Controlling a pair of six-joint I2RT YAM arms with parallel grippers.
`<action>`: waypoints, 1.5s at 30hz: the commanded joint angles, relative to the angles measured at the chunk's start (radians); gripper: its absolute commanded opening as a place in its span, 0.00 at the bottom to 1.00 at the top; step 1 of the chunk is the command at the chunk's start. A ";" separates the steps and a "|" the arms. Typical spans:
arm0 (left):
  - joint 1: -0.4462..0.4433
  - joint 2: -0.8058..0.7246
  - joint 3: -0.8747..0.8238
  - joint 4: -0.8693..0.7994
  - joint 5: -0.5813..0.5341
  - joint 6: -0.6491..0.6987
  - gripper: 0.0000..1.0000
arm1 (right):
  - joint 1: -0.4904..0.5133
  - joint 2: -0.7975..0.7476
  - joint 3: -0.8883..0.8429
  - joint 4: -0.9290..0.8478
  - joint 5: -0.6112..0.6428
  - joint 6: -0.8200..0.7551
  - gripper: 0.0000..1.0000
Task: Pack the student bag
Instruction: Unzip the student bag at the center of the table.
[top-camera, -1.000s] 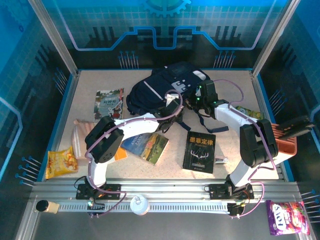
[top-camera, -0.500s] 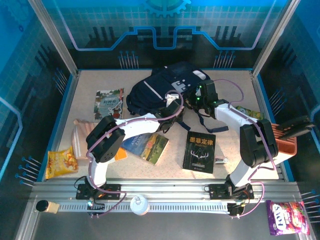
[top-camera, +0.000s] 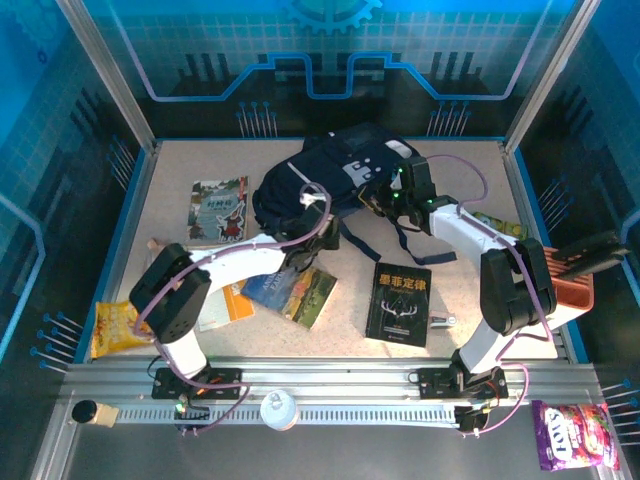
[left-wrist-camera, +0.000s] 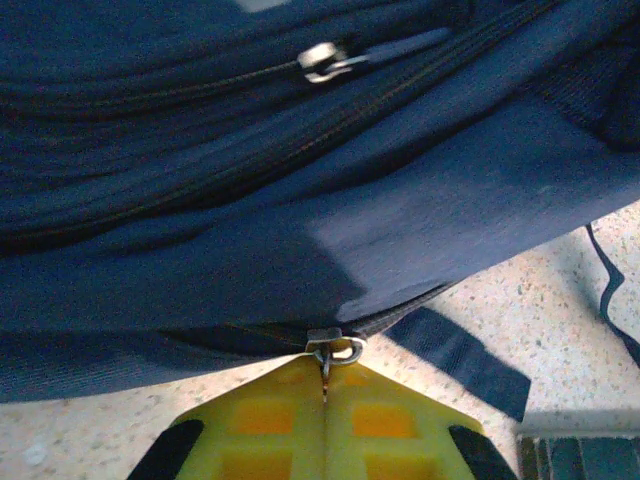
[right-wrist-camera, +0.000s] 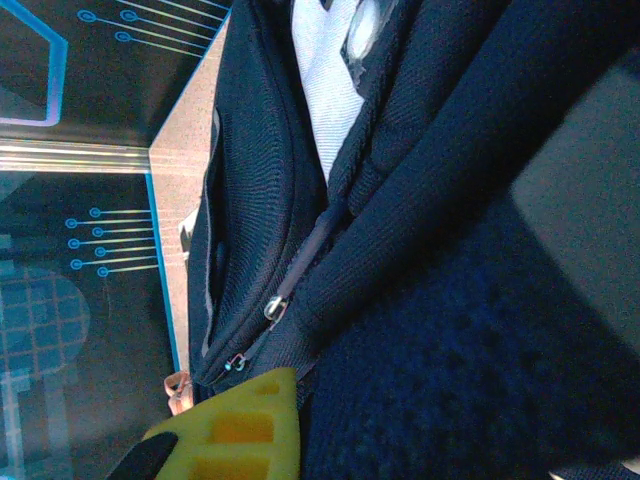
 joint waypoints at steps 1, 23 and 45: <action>0.045 -0.069 -0.084 0.027 0.060 0.032 0.03 | -0.003 -0.018 0.043 0.018 0.002 -0.038 0.06; 0.149 -0.017 -0.138 0.179 0.238 0.113 0.24 | 0.003 -0.022 0.038 0.046 -0.037 0.002 0.06; 0.269 -0.106 -0.195 0.068 0.302 0.195 0.00 | -0.164 0.077 0.002 0.012 0.005 -0.164 0.12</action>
